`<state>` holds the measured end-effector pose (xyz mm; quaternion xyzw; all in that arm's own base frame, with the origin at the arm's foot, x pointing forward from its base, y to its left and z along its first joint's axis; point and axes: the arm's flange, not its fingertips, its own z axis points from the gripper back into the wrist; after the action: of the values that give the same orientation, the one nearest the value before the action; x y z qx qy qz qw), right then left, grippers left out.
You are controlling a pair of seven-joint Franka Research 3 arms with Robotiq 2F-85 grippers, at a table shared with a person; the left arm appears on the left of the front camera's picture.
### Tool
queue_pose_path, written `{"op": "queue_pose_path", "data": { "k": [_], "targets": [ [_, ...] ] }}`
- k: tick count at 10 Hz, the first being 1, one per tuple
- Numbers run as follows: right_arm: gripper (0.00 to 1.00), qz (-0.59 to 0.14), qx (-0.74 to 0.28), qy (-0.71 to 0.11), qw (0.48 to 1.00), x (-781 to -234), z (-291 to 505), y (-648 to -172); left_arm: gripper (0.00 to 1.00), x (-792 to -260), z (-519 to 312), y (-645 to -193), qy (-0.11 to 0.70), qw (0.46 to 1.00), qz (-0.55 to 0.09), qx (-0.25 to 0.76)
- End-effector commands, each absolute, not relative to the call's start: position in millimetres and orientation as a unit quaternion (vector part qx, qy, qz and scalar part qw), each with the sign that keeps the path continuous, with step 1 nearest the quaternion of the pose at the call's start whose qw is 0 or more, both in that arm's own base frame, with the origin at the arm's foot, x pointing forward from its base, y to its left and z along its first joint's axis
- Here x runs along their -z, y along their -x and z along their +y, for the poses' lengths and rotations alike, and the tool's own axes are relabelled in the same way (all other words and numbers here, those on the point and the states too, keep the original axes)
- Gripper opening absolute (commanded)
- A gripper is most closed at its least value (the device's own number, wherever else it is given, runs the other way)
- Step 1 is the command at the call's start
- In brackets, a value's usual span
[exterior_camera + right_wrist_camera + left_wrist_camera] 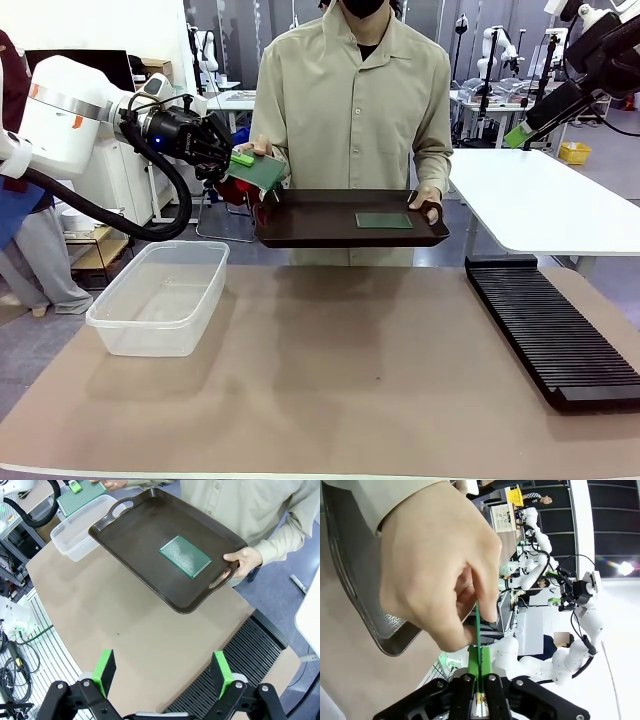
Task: Sort PCBs into racks and boxes based on the side picked up.
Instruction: Pick up the Blank PCB handed by the Human, then if the short side of the Blank PCB is picked up, insert it into the PCB Rack ; if the long side is picked up, place it in the Organizing box.
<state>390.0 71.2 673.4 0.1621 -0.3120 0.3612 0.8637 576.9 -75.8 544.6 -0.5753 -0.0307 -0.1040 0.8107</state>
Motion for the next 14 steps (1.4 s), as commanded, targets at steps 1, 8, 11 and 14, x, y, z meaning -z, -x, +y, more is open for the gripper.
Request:
{"op": "queue_pose_path", "data": {
  "k": [1,8,11,14],
  "targets": [
    [1.00,-0.310,-0.362,-0.163,0.864,-671,72,-391,0.00,-545,-77,-571,0.584,0.805,-0.055,0.090],
    [1.00,-0.310,-0.362,-0.163,0.864,-671,72,-391,0.00,-545,-75,-577,0.575,0.811,-0.034,0.102],
    [1.00,-0.310,-0.362,-0.163,0.864,-671,72,-391,0.00,-545,-75,-577,0.575,0.811,-0.034,0.102],
    [1.00,-0.310,-0.362,-0.163,0.864,-671,72,-391,0.00,-545,-75,-577,0.575,0.811,-0.034,0.102]
  ]
}}
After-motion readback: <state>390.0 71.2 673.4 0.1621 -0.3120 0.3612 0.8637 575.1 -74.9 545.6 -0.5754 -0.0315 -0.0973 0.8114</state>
